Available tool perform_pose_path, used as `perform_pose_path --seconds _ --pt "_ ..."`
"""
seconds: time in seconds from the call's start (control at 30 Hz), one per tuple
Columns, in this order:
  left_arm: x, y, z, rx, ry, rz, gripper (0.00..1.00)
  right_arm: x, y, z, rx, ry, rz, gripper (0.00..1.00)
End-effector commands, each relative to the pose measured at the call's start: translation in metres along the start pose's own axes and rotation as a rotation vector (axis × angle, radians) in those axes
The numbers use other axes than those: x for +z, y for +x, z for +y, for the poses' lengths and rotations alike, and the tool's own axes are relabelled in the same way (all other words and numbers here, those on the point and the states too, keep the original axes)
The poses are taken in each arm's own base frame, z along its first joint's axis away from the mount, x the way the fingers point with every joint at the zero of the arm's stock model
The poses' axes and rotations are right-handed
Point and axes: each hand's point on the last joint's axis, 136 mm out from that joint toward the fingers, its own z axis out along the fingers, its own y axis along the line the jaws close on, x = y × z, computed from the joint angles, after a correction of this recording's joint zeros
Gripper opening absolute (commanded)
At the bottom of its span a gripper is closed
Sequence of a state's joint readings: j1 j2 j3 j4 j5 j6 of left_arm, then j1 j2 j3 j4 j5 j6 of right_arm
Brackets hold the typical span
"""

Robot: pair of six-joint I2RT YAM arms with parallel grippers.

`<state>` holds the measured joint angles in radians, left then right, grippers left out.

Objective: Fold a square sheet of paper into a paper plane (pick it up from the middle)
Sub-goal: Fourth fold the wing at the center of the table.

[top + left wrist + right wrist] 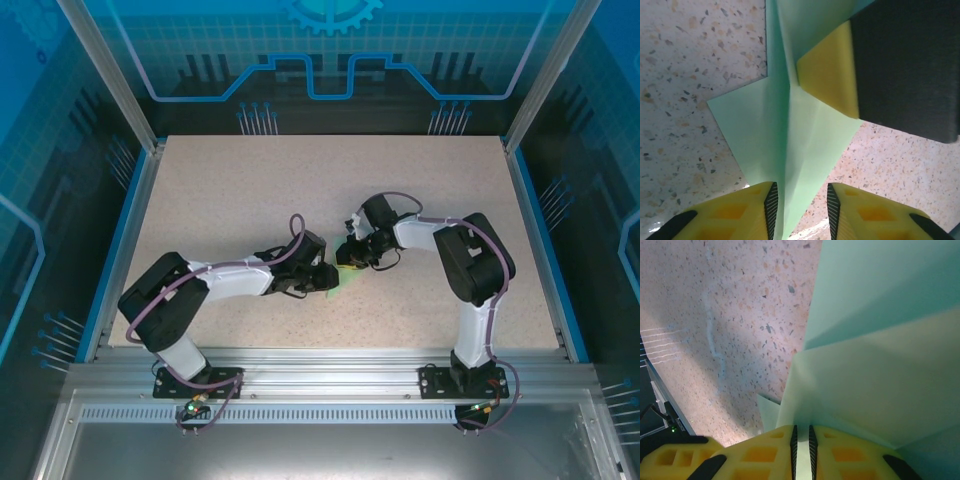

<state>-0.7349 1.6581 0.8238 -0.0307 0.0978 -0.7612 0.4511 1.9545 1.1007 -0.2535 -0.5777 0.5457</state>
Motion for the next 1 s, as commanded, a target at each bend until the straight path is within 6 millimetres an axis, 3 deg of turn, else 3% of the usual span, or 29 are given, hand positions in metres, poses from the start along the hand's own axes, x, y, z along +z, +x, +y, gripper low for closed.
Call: perform_pose_path --seconds 0.0,0.17,0.47,0.7,0.97 --pt "0.002 -0.003 0.01 0.001 -0.054 0.001 0.34 -0.004 0.008 0.005 -0.018 0.007 0.009 0.17" --pt "0.002 -0.004 -0.004 0.025 0.005 0.014 0.2 0.0 0.009 0.001 -0.01 0.013 0.018 0.17" --pt "-0.002 -0.006 -0.024 0.059 0.085 0.022 0.14 0.006 0.012 -0.008 0.009 0.028 0.034 0.17" --pt "0.018 0.005 -0.004 0.014 0.03 0.067 0.12 0.007 0.013 -0.01 0.01 0.033 0.037 0.17" --pt "0.025 0.033 0.022 -0.054 0.0 0.126 0.12 0.007 0.013 -0.013 0.01 0.044 0.042 0.17"
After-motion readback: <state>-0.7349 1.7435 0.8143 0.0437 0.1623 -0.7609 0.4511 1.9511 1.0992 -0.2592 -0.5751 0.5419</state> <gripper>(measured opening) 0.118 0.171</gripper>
